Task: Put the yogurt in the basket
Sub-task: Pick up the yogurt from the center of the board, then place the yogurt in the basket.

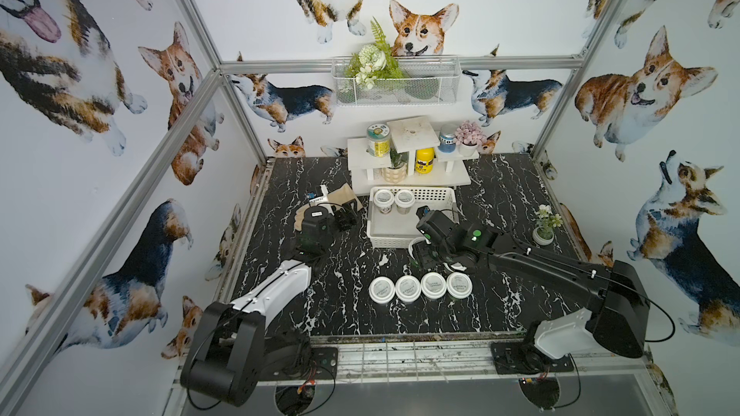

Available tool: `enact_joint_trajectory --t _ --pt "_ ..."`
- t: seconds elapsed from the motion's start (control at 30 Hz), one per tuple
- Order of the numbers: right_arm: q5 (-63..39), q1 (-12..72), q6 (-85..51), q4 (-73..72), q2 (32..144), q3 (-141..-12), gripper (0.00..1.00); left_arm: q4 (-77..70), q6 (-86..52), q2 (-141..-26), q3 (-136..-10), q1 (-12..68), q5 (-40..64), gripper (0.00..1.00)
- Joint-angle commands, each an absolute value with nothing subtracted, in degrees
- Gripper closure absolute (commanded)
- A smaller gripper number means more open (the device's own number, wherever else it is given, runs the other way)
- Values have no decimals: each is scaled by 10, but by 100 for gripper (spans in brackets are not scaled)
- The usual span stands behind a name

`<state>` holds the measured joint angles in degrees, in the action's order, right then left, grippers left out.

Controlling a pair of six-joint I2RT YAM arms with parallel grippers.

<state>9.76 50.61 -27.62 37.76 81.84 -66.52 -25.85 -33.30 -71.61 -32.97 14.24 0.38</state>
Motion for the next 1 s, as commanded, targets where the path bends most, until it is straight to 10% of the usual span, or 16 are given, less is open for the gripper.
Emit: enact_joint_trajectory --t 0.0,0.97 --pt "83 506 -263 398 811 -688 33 -272 -331 -716 -332 142 8 17" --pt "83 353 -148 360 899 -803 30 -272 -330 -718 -334 142 11 18"
